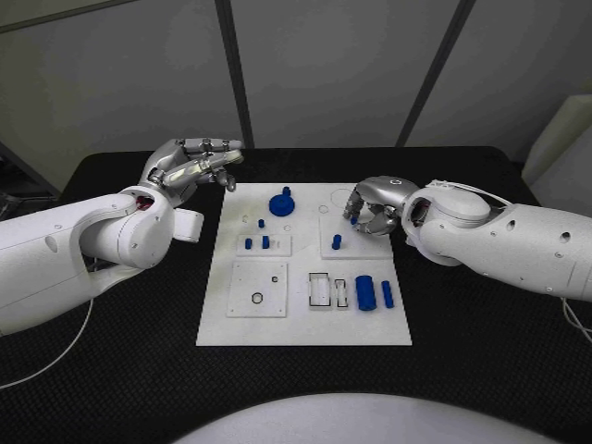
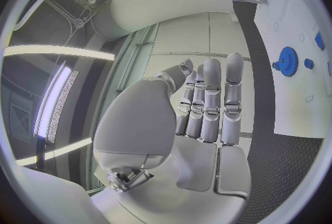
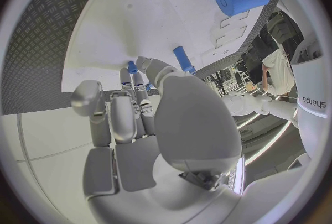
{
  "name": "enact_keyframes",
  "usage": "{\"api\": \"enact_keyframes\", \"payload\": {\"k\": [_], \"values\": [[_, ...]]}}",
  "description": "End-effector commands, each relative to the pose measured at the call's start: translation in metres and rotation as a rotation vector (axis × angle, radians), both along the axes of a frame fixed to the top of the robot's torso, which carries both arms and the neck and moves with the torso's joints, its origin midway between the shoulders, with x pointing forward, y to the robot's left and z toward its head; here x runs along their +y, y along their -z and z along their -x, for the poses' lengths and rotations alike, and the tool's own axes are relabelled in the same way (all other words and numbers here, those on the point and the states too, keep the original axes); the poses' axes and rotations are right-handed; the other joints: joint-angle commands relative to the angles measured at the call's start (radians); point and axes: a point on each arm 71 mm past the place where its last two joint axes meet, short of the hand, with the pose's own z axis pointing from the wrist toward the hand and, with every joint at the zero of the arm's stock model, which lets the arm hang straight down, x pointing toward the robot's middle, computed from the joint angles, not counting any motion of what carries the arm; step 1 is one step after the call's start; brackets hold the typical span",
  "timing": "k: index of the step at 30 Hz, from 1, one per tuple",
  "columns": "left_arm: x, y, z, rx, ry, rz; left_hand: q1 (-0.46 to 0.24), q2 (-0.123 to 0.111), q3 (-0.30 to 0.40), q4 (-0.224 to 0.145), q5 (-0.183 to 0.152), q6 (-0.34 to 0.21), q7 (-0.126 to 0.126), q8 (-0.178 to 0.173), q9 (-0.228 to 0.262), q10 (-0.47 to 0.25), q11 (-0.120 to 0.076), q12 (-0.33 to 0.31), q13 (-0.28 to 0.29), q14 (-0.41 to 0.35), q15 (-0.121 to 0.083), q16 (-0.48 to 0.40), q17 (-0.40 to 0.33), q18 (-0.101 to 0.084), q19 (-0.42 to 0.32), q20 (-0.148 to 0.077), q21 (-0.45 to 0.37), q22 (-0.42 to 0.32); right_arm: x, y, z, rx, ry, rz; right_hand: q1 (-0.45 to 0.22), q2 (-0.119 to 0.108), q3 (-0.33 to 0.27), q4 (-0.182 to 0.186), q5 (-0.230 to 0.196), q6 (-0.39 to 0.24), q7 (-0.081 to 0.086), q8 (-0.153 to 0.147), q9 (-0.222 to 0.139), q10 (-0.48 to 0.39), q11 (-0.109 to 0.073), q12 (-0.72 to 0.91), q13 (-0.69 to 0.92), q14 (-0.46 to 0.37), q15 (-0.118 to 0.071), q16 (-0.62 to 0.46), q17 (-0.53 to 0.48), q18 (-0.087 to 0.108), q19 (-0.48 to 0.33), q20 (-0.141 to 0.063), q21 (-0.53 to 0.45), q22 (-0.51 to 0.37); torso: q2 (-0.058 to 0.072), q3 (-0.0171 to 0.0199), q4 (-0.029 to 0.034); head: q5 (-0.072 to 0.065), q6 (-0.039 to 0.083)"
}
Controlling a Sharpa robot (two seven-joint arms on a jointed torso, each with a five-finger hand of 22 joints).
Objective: Assemble the parts on the task board
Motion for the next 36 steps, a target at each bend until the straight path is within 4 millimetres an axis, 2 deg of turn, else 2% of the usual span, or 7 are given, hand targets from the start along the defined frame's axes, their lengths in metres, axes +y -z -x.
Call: {"api": "enact_keyframes", "payload": {"k": [1, 6, 11, 15, 22, 36], "values": [[-0.0008, -0.0025, 0.0001, -0.016, 0.01, 0.02, -0.006, 0.003, -0.007, -0.001, 0.003, 0.007, 0.001, 0.002, -0.001, -0.007, 0.001, 0.007, 0.002, -0.008, -0.001, -0.002, -0.002, 0.035, -0.006, -0.002, -0.007, -0.002, 0.0004, 0.0006, -0.0009, -0.005, 0.001, 0.019, 0.012, 0.007, 0.008, -0.001, -0.007, 0.007, 0.005, -0.003, 0.001, 0.013, -0.001, -0.005, -0.004, 0.036, 0.009, 0.005, 0.002, 0.015, 0.004, 0.002, 0.008, 0.003, 0.0, 0.0004, -0.0013, 0.002, 0.0], [-0.0002, -0.0021, -0.0002, -0.013, 0.011, 0.019, -0.007, 0.003, -0.009, 0.0, 0.003, 0.006, 0.002, 0.002, -0.001, -0.009, 0.001, 0.008, 0.002, -0.009, -0.001, -0.002, -0.003, 0.035, -0.006, -0.002, -0.008, -0.003, 0.0006, 0.0017, -0.0018, -0.004, 0.004, 0.026, 0.021, 0.017, 0.023, -0.009, -0.023, 0.025, 0.002, 0.001, 0.004, 0.035, -0.005, -0.001, -0.013, 0.038, 0.006, 0.011, 0.011, 0.013, 0.01, 0.0, 0.015, 0.015, 0.0, -0.0003, -0.0006, 0.0, -0.004], [0.0011, -0.0015, -0.0009, -0.009, 0.008, 0.017, -0.009, 0.003, -0.013, 0.001, 0.003, 0.005, 0.002, 0.001, -0.002, -0.011, 0.001, 0.01, 0.003, -0.009, -0.001, -0.002, -0.004, 0.035, -0.006, -0.002, -0.01, -0.004, 0.0017, 0.0023, -0.0015, -0.008, 0.002, 0.035, 0.048, 0.041, 0.048, -0.034, -0.057, 0.076, -0.012, 0.022, 0.012, 0.094, -0.022, 0.021, -0.014, 0.038, -0.008, 0.009, 0.003, 0.007, 0.029, -0.011, 0.037, 0.048, -0.001, 0.0003, -0.0013, 0.001, -0.006], [0.0015, -0.0013, -0.0011, -0.007, 0.008, 0.016, -0.009, 0.003, -0.014, 0.001, 0.003, 0.005, 0.002, 0.001, -0.002, -0.012, 0.002, 0.011, 0.003, -0.009, -0.001, -0.002, -0.005, 0.035, -0.005, -0.001, -0.011, -0.005, 0.0016, 0.0026, -0.0013, -0.015, 0.002, 0.051, 0.063, 0.05, 0.061, -0.054, -0.069, 0.106, -0.021, 0.034, 0.017, 0.127, -0.033, 0.035, -0.01, 0.039, -0.017, 0.01, 0.001, 0.003, 0.041, -0.02, 0.053, 0.071, -0.001, 0.0, -0.0013, 0.0, -0.007], [0.002, -0.0011, -0.0012, -0.005, 0.008, 0.016, -0.01, 0.003, -0.015, 0.001, 0.003, 0.005, 0.002, 0.001, -0.002, -0.013, 0.002, 0.011, 0.003, -0.009, -0.001, -0.002, -0.005, 0.035, -0.005, -0.001, -0.011, -0.005, 0.0012, 0.0027, -0.001, -0.036, 0.007, 0.081, 0.069, 0.054, 0.073, -0.074, -0.076, 0.126, -0.028, 0.04, 0.021, 0.147, -0.039, 0.042, -0.006, 0.041, -0.024, 0.015, 0.006, -0.002, 0.053, -0.028, 0.07, 0.095, -0.001, 0.0, -0.0012, -0.003, -0.009], [0.0032, -0.0005, -0.0019, 0.001, 0.005, 0.02, -0.01, 0.004, -0.021, 0.001, 0.003, 0.002, 0.003, 0.0, -0.003, -0.02, 0.003, 0.014, 0.004, -0.009, 0.0, -0.002, -0.007, 0.035, -0.004, -0.001, -0.015, -0.008, 0.0035, -0.0033, 0.0029, -0.111, 0.01, 0.046, 0.058, 0.054, 0.074, -0.075, -0.08, 0.127, -0.027, 0.037, 0.021, 0.146, -0.039, 0.039, -0.006, 0.043, -0.024, 0.019, 0.011, -0.004, 0.057, -0.029, 0.077, 0.106, -0.001, 0.001, -0.003, -0.003, -0.008]]}}
